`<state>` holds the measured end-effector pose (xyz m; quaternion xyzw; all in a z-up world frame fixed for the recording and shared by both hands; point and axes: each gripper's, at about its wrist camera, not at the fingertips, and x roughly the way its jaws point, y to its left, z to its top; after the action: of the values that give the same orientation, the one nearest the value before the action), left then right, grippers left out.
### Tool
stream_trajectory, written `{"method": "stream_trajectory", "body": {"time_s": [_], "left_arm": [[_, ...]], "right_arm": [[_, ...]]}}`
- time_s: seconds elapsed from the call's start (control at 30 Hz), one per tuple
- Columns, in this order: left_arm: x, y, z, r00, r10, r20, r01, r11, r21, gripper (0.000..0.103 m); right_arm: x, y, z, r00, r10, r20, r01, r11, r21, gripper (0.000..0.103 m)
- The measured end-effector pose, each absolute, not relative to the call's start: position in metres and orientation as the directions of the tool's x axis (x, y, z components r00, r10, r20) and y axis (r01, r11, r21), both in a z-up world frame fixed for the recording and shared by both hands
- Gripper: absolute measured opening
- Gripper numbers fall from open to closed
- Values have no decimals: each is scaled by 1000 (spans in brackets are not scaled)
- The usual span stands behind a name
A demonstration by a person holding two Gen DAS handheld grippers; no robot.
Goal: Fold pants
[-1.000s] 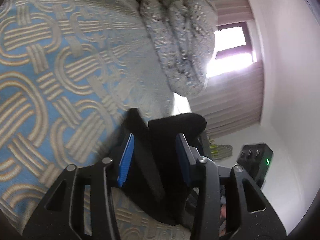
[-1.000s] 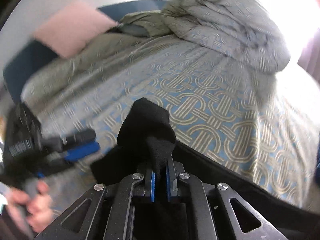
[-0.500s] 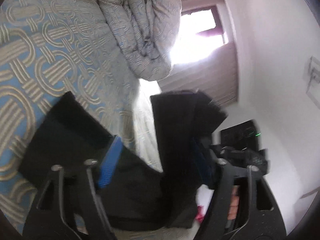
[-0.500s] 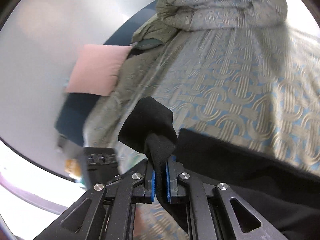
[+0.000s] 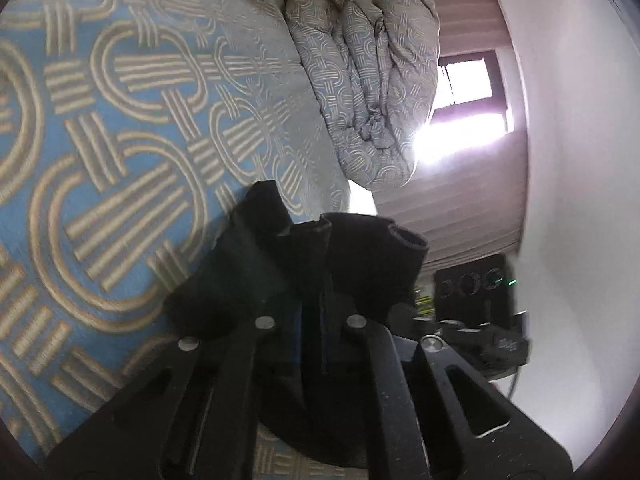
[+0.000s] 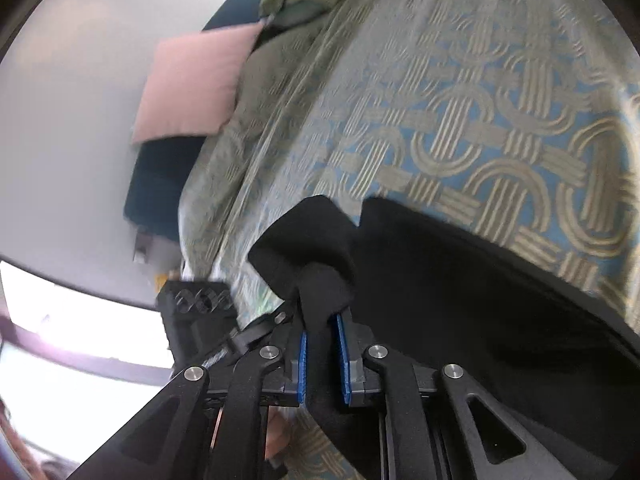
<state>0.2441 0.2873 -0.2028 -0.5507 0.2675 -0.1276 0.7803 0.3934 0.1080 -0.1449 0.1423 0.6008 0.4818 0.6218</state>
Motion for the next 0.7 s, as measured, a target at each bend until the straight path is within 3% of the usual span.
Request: {"method": "stream_trajectory", "body": {"time_s": [0.17,0.27,0.33,0.4,0.47,0.57,0.63,0.67,0.7], "left_arm": [[222,290,-183,857,-406,-317,-122,439,-890,4],[203,285,-177,864,-315,-393,-205,493,-846,4],[197,279,-178,857,-268,-441,-257,519,-815,4],[198,276,-185,836,-242,-493,-299,552,-778,4],[200,277,-196,821,-257,-510,-319,534,-783,4],[202,282,-200,820,-281,-499,-317,503,-804,4],[203,281,-199,818,-275,-506,-320,514,-796,4],[203,281,-200,817,-274,-507,-320,516,-795,4],[206,281,-199,818,-276,-505,-321,510,-798,4]], "right_arm": [[400,99,-147,-152,791,-593,-407,496,766,15],[394,110,-144,-168,782,-600,-449,482,752,20],[392,121,-144,-166,757,-632,-471,502,726,28],[395,124,-141,-100,738,-668,-480,552,682,53],[398,119,-135,28,706,-707,-481,630,610,60],[397,111,-118,118,712,-693,-487,649,584,61],[382,114,-106,60,738,-672,-554,584,593,53],[373,120,-105,30,729,-684,-589,565,577,28],[359,130,-106,-16,694,-720,-632,551,545,11]]}}
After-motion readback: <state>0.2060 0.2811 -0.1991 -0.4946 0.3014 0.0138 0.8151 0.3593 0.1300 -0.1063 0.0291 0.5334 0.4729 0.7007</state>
